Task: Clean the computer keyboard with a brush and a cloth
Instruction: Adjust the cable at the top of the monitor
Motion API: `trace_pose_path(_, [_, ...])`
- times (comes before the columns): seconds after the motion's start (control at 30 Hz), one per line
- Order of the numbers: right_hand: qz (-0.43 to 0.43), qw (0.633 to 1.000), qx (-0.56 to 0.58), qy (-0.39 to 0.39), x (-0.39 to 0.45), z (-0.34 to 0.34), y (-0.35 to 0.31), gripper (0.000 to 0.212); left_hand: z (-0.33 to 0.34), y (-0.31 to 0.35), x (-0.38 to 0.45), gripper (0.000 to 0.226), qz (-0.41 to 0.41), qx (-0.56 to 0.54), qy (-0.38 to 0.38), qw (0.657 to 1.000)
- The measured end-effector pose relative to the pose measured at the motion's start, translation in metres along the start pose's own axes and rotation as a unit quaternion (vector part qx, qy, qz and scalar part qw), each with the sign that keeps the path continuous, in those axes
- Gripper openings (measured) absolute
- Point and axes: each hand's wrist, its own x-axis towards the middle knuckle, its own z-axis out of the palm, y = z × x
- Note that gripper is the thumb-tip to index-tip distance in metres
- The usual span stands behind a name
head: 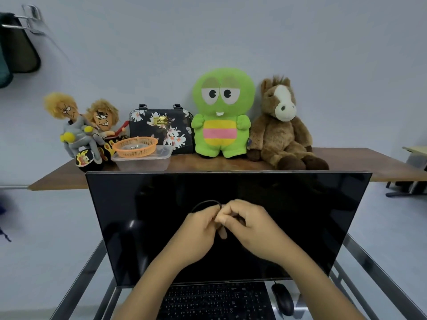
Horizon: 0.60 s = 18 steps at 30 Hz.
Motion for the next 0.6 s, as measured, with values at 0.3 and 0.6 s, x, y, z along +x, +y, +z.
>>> trace_pose_path(0.3, [-0.014,0.998,0.053,0.036,0.021,-0.027,-0.017,0.007,0.000,0.035,-0.020,0.060,-0.115,-0.471,-0.046,0.873])
trace_pose_path(0.6, [0.024,0.978,0.201,0.052,0.018,-0.022,-0.015,0.021,-0.021,0.080,-0.009,0.033,-0.021,-0.717,0.022,0.696])
